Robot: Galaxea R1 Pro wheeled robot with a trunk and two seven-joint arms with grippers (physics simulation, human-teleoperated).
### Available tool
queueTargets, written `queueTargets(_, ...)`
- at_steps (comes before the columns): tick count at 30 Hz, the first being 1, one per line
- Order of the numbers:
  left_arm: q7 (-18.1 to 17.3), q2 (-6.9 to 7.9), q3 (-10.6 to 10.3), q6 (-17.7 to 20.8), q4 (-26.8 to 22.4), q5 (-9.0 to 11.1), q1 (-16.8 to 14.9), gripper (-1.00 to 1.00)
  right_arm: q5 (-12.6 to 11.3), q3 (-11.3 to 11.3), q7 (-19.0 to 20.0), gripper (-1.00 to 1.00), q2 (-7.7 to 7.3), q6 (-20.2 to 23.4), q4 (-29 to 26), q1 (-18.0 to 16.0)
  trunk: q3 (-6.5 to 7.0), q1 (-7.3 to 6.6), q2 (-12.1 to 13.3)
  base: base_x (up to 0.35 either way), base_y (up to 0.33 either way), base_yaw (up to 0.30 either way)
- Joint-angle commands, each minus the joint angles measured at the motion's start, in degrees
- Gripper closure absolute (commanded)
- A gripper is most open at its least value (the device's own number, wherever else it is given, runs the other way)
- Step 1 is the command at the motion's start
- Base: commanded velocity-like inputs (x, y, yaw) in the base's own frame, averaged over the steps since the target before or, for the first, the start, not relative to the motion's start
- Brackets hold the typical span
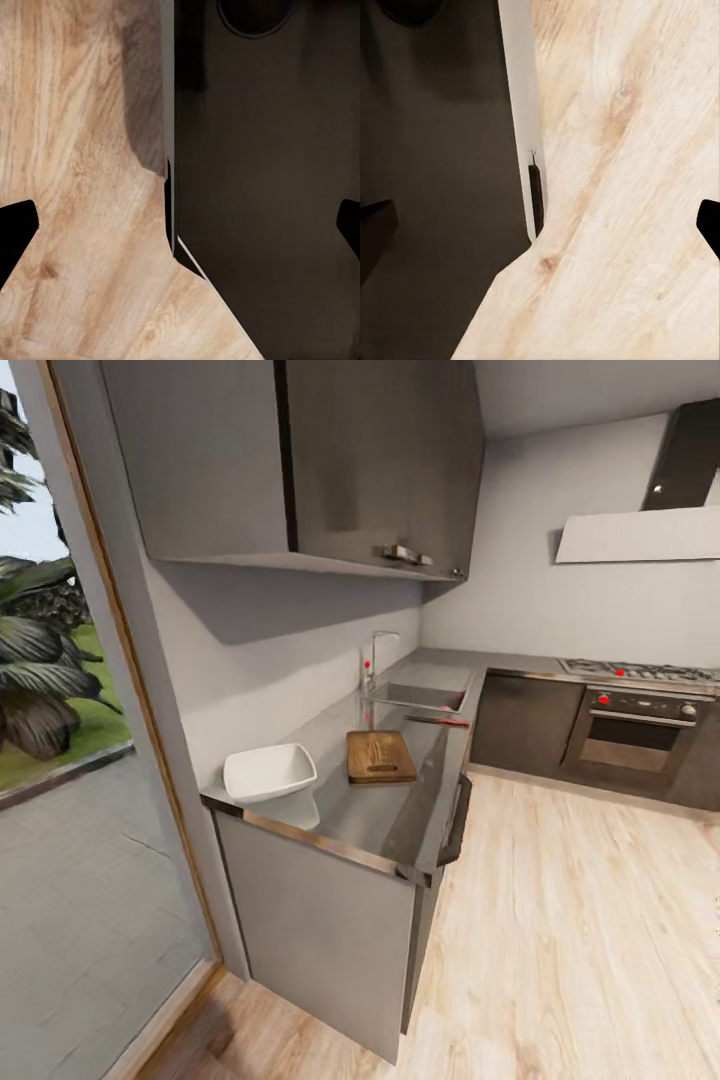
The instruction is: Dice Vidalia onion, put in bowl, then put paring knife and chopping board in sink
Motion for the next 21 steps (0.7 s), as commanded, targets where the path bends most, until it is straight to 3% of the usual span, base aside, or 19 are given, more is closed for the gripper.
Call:
queueTargets(1, 0.0, 0.0, 0.0, -0.1, -0.1, 0.0, 0.0, -1.0, 0.0, -0.5, 0.3, -1.0, -0.01, -0.1, -0.1, 0.0, -0.06, 0.02, 0.0, 0.192, 0.143, -0.279)
queueTargets(12, 0.2, -0.16, 0.0, -0.1, -0.2, 0.0, 0.0, -1.0, 0.0, -0.5, 0.3, -1.0, -0.01, -0.1, -0.1, 0.0, -0.36, 0.02, 0.0, 0.057, 0.043, -0.272)
queueTargets(18, 0.2, -0.4, 0.1, -0.1, -0.2, 0.0, 0.0, -1.0, 0.0, -0.5, 0.3, -1.0, -0.01, -0.1, -0.1, 0.0, -0.41, 0.02, 0.0, 0.003, 0.002, -0.084)
queueTargets(21, 0.2, -1.01, 0.1, -0.1, -0.2, 0.0, 0.0, -1.0, 0.0, -0.5, 0.3, -1.0, -0.01, -0.1, -0.1, 0.0, 0.12, -0.63, 1.2, 0.001, 0.0, -0.016)
